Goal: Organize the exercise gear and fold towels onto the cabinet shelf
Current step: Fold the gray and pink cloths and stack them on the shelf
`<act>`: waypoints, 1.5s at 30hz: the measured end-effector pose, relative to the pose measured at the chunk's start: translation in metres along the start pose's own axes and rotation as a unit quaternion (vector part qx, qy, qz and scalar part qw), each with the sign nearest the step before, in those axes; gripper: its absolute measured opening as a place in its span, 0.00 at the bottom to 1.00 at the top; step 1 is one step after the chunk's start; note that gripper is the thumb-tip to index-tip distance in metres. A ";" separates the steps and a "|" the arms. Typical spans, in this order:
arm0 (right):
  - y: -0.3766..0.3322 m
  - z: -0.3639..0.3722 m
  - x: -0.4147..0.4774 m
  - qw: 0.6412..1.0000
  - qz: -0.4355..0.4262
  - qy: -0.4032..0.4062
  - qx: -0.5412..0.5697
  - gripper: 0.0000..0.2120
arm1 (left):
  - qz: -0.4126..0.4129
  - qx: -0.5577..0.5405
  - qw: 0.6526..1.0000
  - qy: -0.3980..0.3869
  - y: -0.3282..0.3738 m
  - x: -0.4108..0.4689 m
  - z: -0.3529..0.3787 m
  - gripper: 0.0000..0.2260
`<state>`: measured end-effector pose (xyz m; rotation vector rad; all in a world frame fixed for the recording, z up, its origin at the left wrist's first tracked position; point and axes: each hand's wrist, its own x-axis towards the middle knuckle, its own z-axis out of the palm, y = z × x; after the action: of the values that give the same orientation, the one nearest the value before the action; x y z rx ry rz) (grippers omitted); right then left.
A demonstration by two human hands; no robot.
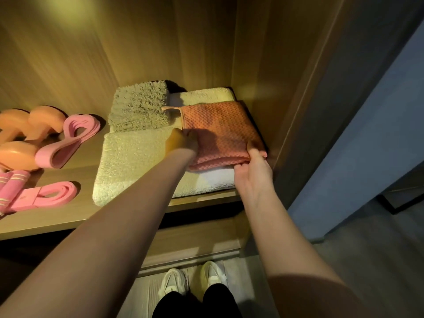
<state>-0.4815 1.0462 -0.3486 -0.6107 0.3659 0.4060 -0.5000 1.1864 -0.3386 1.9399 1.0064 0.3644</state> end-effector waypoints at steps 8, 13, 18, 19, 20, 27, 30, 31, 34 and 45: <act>-0.023 -0.051 -0.069 0.866 -0.159 -0.027 -0.474 0.20 | 0.267 0.343 0.899 0.052 0.016 -0.024 -0.010 0.26; -0.025 -0.026 -0.044 0.534 -0.354 -0.152 -0.753 0.18 | 0.321 0.383 0.863 -0.074 0.006 -0.025 -0.001 0.27; -0.018 -0.003 -0.001 0.264 -0.249 -0.131 -0.923 0.34 | 0.291 0.425 0.853 -0.087 -0.014 -0.017 0.006 0.30; -0.017 -0.006 0.001 0.230 -0.252 -0.130 -0.931 0.36 | 0.280 0.442 0.848 -0.089 -0.017 -0.016 0.008 0.30; -0.017 -0.008 0.001 0.212 -0.248 -0.125 -0.937 0.36 | 0.268 0.453 0.846 -0.090 -0.020 -0.016 0.010 0.30; -0.029 0.048 0.014 0.291 -0.221 -0.073 -0.928 0.16 | 0.295 0.452 0.841 -0.033 0.006 0.003 -0.005 0.26; -0.023 0.062 0.046 0.302 -0.281 -0.094 -0.906 0.26 | 0.283 0.450 0.847 -0.023 0.004 0.008 -0.003 0.28; -0.017 0.057 0.055 0.275 -0.265 -0.120 -0.916 0.28 | 0.267 0.446 0.853 -0.043 -0.002 0.008 0.002 0.28; -0.004 0.033 0.073 0.249 -0.236 -0.162 -0.925 0.29 | 0.260 0.423 0.866 -0.062 -0.022 0.013 0.011 0.29; -0.009 0.056 0.065 0.308 -0.212 -0.141 -0.917 0.27 | 0.333 0.347 0.876 0.015 -0.026 0.019 -0.027 0.23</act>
<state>-0.4103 1.0906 -0.3306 -2.8224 -0.9539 0.2138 -0.5169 1.2234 -0.3476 2.9437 0.4614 0.4487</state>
